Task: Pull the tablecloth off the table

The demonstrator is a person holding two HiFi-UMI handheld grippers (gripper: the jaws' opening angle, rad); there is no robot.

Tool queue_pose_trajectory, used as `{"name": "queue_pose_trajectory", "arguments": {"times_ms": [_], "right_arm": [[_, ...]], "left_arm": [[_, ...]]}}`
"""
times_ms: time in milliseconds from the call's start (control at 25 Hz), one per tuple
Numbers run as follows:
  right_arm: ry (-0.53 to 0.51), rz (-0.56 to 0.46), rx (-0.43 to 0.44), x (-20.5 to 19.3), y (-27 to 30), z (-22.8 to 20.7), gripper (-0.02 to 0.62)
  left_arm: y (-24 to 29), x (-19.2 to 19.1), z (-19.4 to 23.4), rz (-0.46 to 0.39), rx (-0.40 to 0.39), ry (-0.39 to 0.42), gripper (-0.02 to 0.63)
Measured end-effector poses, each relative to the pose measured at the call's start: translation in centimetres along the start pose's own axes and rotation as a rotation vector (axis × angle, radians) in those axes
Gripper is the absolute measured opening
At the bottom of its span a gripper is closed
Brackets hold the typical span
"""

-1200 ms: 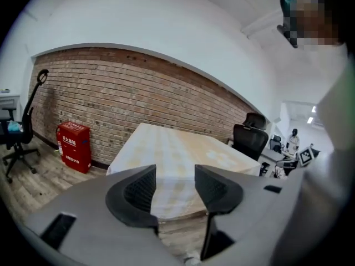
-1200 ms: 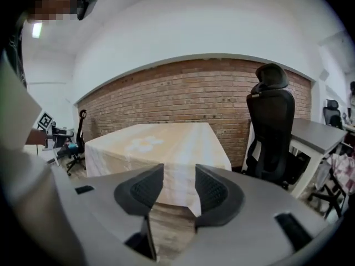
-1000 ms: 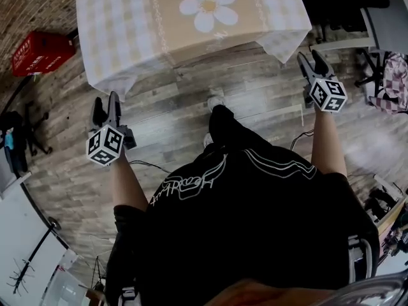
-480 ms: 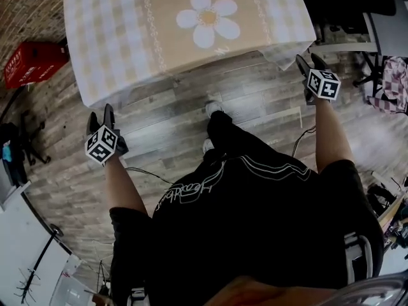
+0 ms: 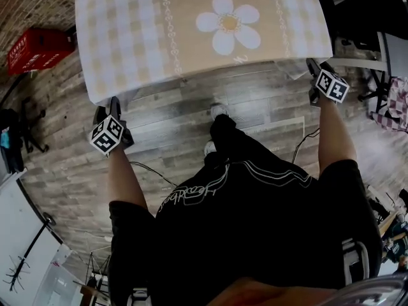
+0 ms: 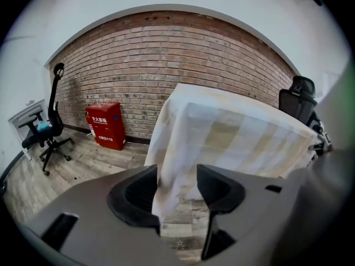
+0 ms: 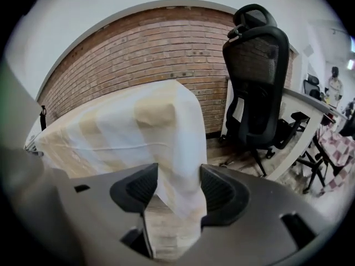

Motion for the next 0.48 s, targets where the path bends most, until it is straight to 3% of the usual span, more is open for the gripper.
{"name": "queue_pose_trajectory", "arguments": {"times_ms": [120, 240, 480], "right_arm": [[0.028, -0.015, -0.004, -0.3, 0.6, 0.0, 0.197], [-0.010, -0.012, -0.031, -0.6, 0.6, 0.0, 0.111], [-0.024, -0.022, -0.049, -0.7, 0.1, 0.1, 0.020]], "left_arm": [[0.3, 0.1, -0.1, -0.003, 0.008, -0.005, 0.180], [0.0, 0.1, 0.1, 0.005, 0.030, -0.008, 0.055], [-0.5, 0.2, -0.9, 0.018, -0.021, 0.001, 0.006]]}}
Point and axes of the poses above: the fingertips, and each gripper's own axes: y forward along the fingers, z to its left, x out of its top, the point moved 5 cm from there along -y, backward along the fingers, and after that the axes turned 5 degrees about -z, right-handed, at the moved point
